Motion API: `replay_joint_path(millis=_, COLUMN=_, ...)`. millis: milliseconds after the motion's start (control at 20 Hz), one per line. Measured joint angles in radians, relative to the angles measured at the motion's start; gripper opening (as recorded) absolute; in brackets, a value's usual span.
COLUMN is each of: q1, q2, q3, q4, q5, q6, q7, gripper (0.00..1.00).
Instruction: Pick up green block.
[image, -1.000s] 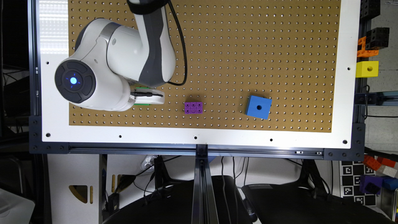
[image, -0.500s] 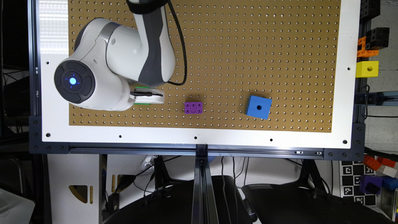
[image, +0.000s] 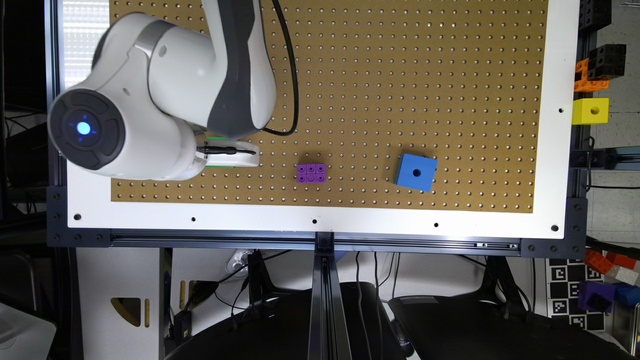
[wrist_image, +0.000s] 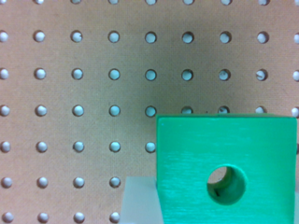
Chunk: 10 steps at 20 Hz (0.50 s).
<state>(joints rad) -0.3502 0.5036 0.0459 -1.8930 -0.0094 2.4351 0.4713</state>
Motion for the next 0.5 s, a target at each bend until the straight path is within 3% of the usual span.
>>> replay_joint_path(millis=250, q1=0.0, q2=-0.057, q3=0.0, q4=0.0, q5=0.0001, q6=-0.058, q7=0.0, gripper=0.0)
replay_joint_path(millis=500, q1=0.0, q2=-0.086, q3=0.0, q4=0.0, q5=0.0001, q6=-0.082, q7=0.0, gripper=0.0)
